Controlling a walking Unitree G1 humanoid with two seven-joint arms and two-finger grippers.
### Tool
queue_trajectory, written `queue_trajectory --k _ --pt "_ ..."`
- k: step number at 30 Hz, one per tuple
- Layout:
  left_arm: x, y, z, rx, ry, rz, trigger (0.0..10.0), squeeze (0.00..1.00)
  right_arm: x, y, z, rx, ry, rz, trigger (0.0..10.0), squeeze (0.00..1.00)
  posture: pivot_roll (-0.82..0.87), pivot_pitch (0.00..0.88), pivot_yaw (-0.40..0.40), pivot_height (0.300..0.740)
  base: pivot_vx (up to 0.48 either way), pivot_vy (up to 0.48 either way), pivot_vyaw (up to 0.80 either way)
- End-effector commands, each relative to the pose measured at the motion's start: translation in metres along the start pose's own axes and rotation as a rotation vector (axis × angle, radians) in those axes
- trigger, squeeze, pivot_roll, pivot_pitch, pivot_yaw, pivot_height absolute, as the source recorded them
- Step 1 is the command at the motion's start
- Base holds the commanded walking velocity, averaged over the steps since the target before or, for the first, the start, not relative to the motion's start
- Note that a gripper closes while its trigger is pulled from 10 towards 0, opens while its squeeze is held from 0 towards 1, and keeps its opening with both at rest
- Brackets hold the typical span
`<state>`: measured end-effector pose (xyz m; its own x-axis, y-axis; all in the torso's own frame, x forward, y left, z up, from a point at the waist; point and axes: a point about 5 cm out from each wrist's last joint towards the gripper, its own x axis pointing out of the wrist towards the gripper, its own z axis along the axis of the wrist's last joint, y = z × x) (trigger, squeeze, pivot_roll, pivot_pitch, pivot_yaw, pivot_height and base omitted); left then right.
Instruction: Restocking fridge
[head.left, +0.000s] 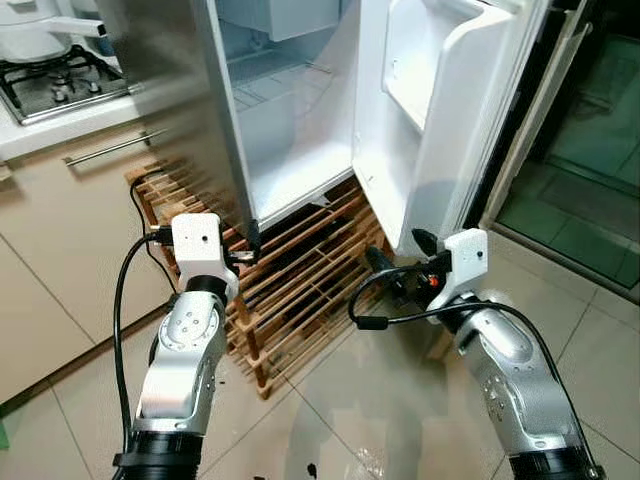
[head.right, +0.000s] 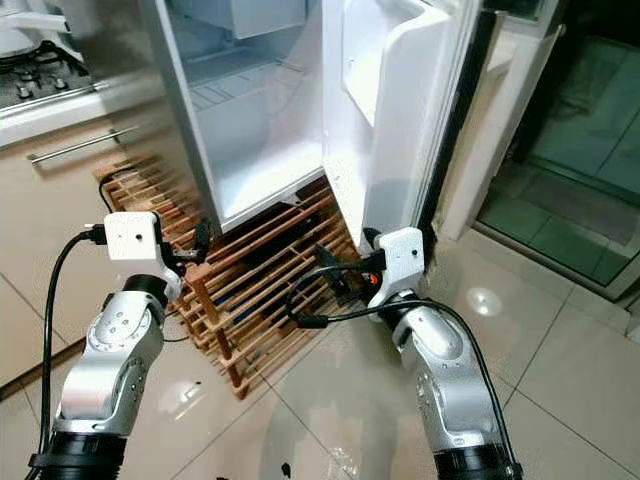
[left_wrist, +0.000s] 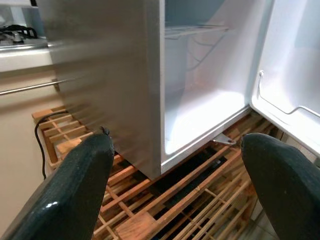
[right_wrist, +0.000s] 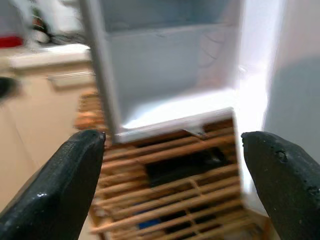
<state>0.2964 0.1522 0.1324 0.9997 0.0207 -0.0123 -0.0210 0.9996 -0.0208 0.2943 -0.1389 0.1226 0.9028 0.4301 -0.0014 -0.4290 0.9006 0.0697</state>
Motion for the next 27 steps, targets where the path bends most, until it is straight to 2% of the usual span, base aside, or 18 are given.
queue_trajectory --k 1,8,9,11,13,14,16,18,19,20,21,22,23,24,25,26,27 --pt "0.004 -0.001 0.002 0.014 -0.01 -0.01 10.0 0.0 0.005 -0.018 0.001 -0.032 0.001 -0.091 10.0 0.39 -0.04 0.0 0.05 0.74 0.0 0.0 0.0" --pt "0.012 0.013 0.01 0.032 -0.036 0.038 10.0 0.0 0.018 -0.035 0.01 -0.07 -0.006 -0.098 10.0 0.37 -0.02 0.006 0.055 0.74 0.0 0.0 0.0" --pt "0.013 0.021 0.015 0.049 -0.05 0.063 10.0 0.0 0.023 -0.044 0.014 -0.083 -0.02 -0.098 10.0 0.38 -0.01 0.013 0.059 0.74 0.0 0.0 0.0" --pt "0.013 0.024 0.016 0.056 -0.055 0.071 10.0 0.0 0.025 -0.046 0.015 -0.089 -0.026 -0.095 10.0 0.38 -0.01 0.013 0.059 0.74 0.0 0.0 0.0" --pt "0.013 0.034 0.018 0.071 -0.055 0.1 10.0 0.0 0.032 -0.054 0.017 -0.103 -0.02 -0.098 10.0 0.37 0.0 0.028 0.068 0.74 0.0 0.0 0.0" --pt "0.013 0.034 0.019 0.074 -0.055 0.101 10.0 0.0 0.033 -0.062 0.016 -0.101 -0.006 -0.125 10.0 0.37 0.0 0.029 0.07 0.74 0.0 0.0 0.0" --pt "0.013 0.034 0.019 0.074 -0.056 0.099 10.0 0.0 0.032 -0.066 0.016 -0.088 -0.001 -0.14 10.0 0.37 0.0 0.03 0.075 0.74 0.0 0.0 0.0" --pt "0.014 0.029 0.02 0.073 -0.057 0.082 10.0 0.0 0.026 -0.083 0.018 -0.104 0.013 -0.21 10.0 0.37 -0.01 0.031 0.083 0.74 0.0 0.0 0.0" --pt "0.015 0.025 0.019 0.067 -0.055 0.065 10.0 0.0 0.015 -0.107 0.023 -0.192 0.035 -0.349 10.0 0.36 -0.02 0.033 0.089 0.74 0.0 0.0 0.0" --pt "0.015 0.025 0.019 0.067 -0.055 0.065 10.0 0.0 0.015 -0.107 0.023 -0.192 0.035 -0.349 10.0 0.36 -0.02 0.033 0.089 0.74 0.0 0.0 0.0" --pt "0.016 0.024 0.019 0.065 -0.054 0.06 10.0 0.0 0.01 -0.116 0.025 -0.23 0.045 -0.412 10.0 0.36 -0.02 0.033 0.089 0.74 0.0 0.0 0.0" --pt "0.016 0.021 0.019 0.062 -0.053 0.049 10.0 0.0 -0.003 -0.136 0.027 -0.299 0.094 -0.565 10.0 0.35 -0.03 0.036 0.092 0.74 0.0 0.0 0.0" --pt "0.017 0.02 0.019 0.06 -0.052 0.039 10.0 0.0 -0.015 -0.15 0.029 -0.324 0.113 -0.668 10.0 0.38 -0.03 0.039 0.093 0.74 0.0 0.0 0.0" --pt "0.017 0.018 0.019 0.053 -0.052 0.028 10.0 0.0 -0.023 -0.157 0.033 -0.309 0.101 -0.714 10.0 0.38 -0.03 0.039 0.093 0.74 0.0 0.0 0.0" --pt "0.018 0.017 0.019 0.043 -0.05 0.018 10.0 0.0 -0.024 -0.153 0.038 -0.29 0.044 -0.698 10.0 0.38 -0.04 0.04 0.096 0.74 0.0 0.0 0.0" --pt "0.018 0.017 0.019 0.043 -0.05 0.018 10.0 0.0 -0.024 -0.153 0.038 -0.29 0.044 -0.698 10.0 0.38 -0.04 0.04 0.096 0.74 0.0 0.0 0.0" --pt "0.019 0.017 0.019 0.036 -0.049 0.021 10.0 0.0 -0.019 -0.139 0.039 -0.253 -0.004 -0.639 10.0 0.37 -0.05 0.039 0.095 0.74 0.0 0.0 0.0"
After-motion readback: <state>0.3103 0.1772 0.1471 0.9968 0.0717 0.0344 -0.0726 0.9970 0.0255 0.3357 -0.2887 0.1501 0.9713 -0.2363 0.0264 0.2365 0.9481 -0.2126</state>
